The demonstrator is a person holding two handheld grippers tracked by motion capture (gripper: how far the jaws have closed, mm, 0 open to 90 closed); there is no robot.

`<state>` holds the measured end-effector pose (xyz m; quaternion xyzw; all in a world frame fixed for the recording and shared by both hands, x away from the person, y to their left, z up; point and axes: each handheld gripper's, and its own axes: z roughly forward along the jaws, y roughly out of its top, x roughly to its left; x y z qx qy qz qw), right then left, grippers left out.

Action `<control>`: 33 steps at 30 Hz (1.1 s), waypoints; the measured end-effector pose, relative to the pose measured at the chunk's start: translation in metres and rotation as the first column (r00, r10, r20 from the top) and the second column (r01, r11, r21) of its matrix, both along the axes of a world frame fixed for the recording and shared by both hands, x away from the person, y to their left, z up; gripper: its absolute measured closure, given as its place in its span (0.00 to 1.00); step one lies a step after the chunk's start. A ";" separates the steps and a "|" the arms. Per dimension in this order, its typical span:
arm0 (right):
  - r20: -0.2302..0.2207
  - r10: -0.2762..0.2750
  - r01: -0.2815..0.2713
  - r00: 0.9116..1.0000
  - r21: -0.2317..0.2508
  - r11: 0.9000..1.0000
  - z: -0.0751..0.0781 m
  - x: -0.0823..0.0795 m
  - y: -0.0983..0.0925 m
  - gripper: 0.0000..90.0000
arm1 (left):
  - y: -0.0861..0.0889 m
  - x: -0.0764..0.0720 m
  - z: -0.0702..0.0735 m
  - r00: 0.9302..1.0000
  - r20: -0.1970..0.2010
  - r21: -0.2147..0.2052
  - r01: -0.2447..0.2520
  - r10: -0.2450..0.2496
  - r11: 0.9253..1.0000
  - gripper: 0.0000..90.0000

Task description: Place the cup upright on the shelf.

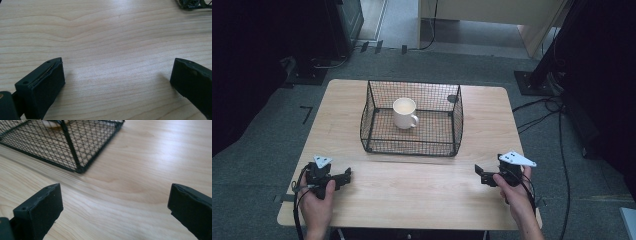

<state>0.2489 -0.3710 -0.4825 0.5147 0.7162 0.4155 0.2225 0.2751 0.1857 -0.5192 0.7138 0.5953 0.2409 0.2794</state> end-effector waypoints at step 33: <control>-0.138 -0.132 0.112 0.982 -0.146 0.983 -0.044 -0.016 -0.043 0.00 | 0.000 0.000 0.000 1.000 0.000 0.000 0.000 0.000 1.000 0.00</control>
